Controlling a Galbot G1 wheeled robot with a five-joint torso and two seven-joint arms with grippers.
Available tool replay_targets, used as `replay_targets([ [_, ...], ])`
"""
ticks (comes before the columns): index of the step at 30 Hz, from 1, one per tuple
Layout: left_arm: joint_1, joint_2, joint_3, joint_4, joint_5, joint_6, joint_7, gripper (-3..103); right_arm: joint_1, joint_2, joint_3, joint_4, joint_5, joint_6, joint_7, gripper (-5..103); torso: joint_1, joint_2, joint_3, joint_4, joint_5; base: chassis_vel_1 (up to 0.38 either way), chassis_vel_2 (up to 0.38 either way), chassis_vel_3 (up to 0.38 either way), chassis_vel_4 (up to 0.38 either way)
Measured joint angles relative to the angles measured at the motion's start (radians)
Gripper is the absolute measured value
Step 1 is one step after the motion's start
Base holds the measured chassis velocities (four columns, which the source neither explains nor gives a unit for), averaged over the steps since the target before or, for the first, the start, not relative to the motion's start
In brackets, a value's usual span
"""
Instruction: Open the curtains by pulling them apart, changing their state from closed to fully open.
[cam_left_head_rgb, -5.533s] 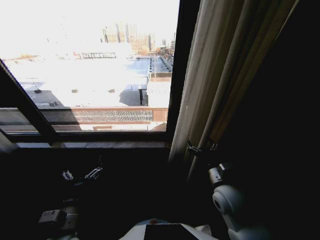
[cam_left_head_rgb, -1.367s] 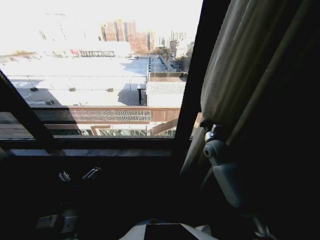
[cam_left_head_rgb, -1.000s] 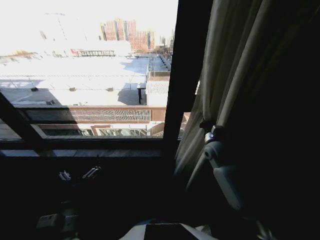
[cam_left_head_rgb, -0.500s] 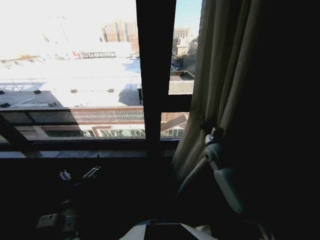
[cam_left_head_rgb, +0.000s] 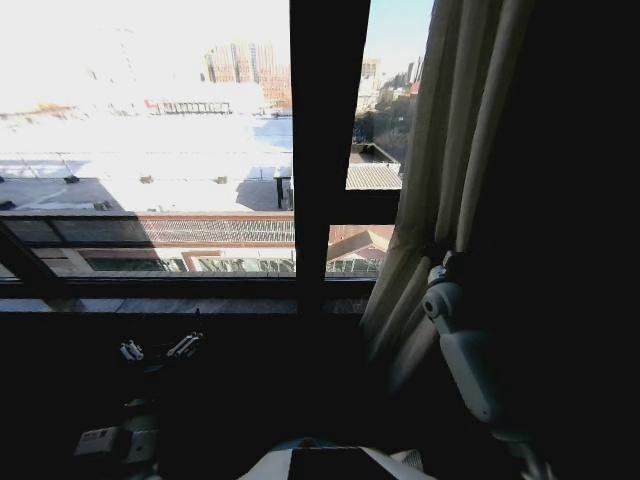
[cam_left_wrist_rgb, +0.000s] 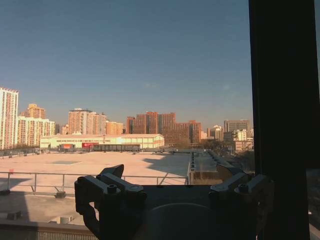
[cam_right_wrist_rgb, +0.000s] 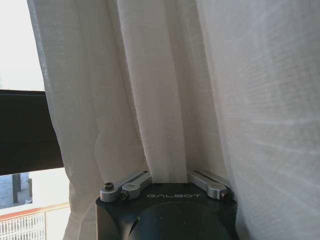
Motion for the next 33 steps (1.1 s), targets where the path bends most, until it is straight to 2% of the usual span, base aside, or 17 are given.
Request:
replay_targets([
  [5,0.000,0.000,0.000,0.000,0.000,0.000,0.000,100,0.025,-0.004,0.029,-0.046,0.011,-0.035,0.071,0,0.000,0.000,0.000,0.0000,-0.0002,0.000,0.000,0.000,0.000],
  [8,0.001,0.000,0.000,0.000,0.000,0.000,0.000,100,0.024,-0.009,0.030,-0.041,0.011,-0.035,0.067,0,0.000,0.000,0.000,-0.0002,0.0003,0.000,0.000,0.000,0.000],
  [11,0.001,0.000,-0.001,0.000,0.000,0.000,0.000,100,0.007,-0.014,0.025,-0.007,0.010,-0.036,0.030,-2,0.000,0.000,0.000,-0.0003,0.0006,0.000,0.000,0.000,0.000],
  [15,-0.004,0.000,0.000,0.000,-0.002,0.000,0.000,100,-0.072,-0.030,-0.016,0.127,0.011,-0.039,-0.038,19,0.000,0.000,0.000,0.0000,0.0002,0.000,0.000,0.000,0.000],
  [17,-0.006,0.000,-0.001,0.000,-0.003,0.001,0.000,100,-0.096,-0.036,-0.025,0.159,0.011,-0.042,-0.049,19,0.000,0.000,0.000,0.0000,0.0000,0.000,0.000,0.000,0.000],
  [21,-0.017,0.001,-0.006,0.000,-0.016,0.017,0.000,100,-0.239,-0.066,-0.058,0.320,0.011,-0.047,-0.066,41,0.000,0.000,0.000,-0.0002,0.0000,0.000,0.000,0.000,0.000],
  [22,-0.017,0.001,-0.006,0.000,-0.016,0.017,0.000,100,-0.239,-0.066,-0.058,0.320,0.011,-0.047,-0.066,41,0.000,0.000,0.000,-0.0002,0.0000,0.000,0.000,0.000,0.000],
  [24,-0.021,0.001,-0.006,0.000,-0.020,0.020,0.000,100,-0.341,-0.075,-0.061,0.431,0.011,-0.061,-0.078,51,0.000,0.000,0.000,-0.0002,0.0000,0.000,0.000,0.000,0.000],
  [26,-0.022,0.001,-0.005,0.000,-0.020,0.020,0.000,100,-0.363,-0.075,-0.061,0.456,0.011,-0.066,-0.083,51,0.000,0.000,0.000,-0.0003,0.0000,0.000,0.000,0.000,0.000],
  [27,-0.023,0.001,-0.004,0.000,-0.020,0.020,0.000,100,-0.421,-0.069,-0.061,0.521,0.011,-0.077,-0.094,62,0.000,0.000,0.000,-0.0002,-0.0002,0.000,0.000,0.000,0.000],
  [30,-0.024,0.004,-0.004,0.000,-0.025,0.022,0.000,100,-0.497,-0.047,-0.061,0.590,0.002,-0.081,-0.099,68,0.000,0.000,0.000,0.0000,-0.0002,0.000,0.000,0.000,0.000],
  [32,-0.025,0.011,-0.010,0.000,-0.035,0.030,0.000,100,-0.587,-0.010,-0.051,0.643,-0.023,-0.054,-0.123,79,0.000,0.000,0.000,-0.0002,-0.0002,0.000,0.000,0.000,0.000],
  [33,-0.025,0.011,-0.010,0.000,-0.035,0.030,0.000,100,-0.587,-0.010,-0.051,0.643,-0.023,-0.054,-0.123,79,0.000,0.000,0.000,-0.0002,-0.0002,0.000,0.000,0.000,0.000],
])
